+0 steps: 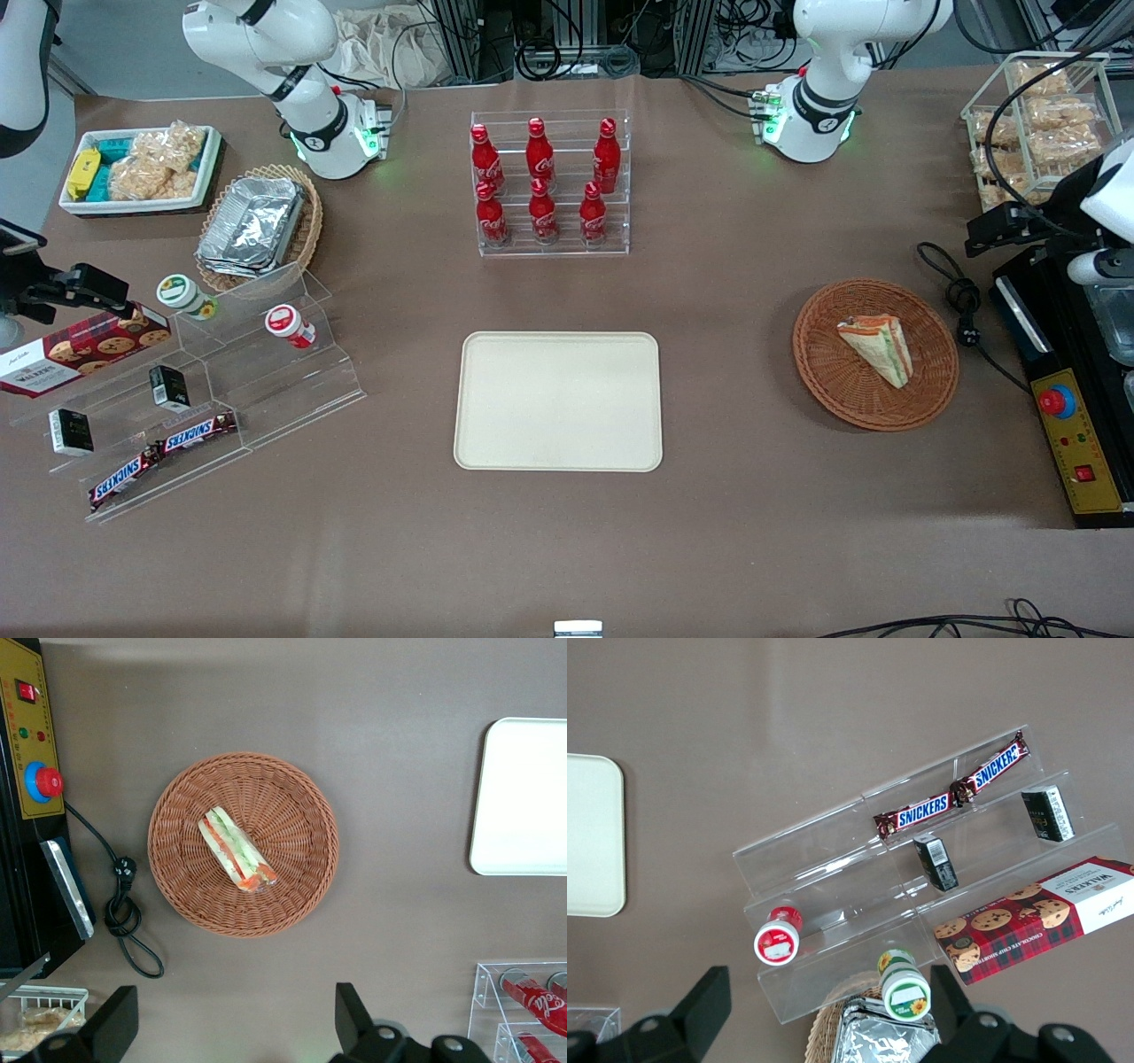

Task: Place sandwich from basket to tray

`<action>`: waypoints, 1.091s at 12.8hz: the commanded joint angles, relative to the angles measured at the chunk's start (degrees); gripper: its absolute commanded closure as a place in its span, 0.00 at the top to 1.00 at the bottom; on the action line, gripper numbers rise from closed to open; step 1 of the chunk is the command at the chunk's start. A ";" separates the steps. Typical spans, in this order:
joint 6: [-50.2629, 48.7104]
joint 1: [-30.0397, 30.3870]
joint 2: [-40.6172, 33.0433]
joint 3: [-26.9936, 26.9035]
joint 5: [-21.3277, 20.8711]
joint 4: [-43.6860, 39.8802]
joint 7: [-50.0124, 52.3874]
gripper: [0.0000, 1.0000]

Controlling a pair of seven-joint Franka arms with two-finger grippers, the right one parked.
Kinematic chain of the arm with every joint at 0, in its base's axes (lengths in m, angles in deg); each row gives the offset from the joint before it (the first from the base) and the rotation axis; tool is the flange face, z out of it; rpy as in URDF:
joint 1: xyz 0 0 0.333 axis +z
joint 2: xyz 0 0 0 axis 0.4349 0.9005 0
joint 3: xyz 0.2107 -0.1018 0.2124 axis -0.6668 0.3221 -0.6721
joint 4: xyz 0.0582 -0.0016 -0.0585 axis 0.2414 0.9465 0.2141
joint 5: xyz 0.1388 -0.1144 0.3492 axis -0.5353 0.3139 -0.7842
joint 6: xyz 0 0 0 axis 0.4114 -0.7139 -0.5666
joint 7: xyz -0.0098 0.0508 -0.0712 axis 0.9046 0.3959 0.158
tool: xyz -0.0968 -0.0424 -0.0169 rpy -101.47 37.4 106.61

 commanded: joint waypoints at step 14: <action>24.83 5.66 4.19 -0.77 -0.06 24.46 6.74 1.00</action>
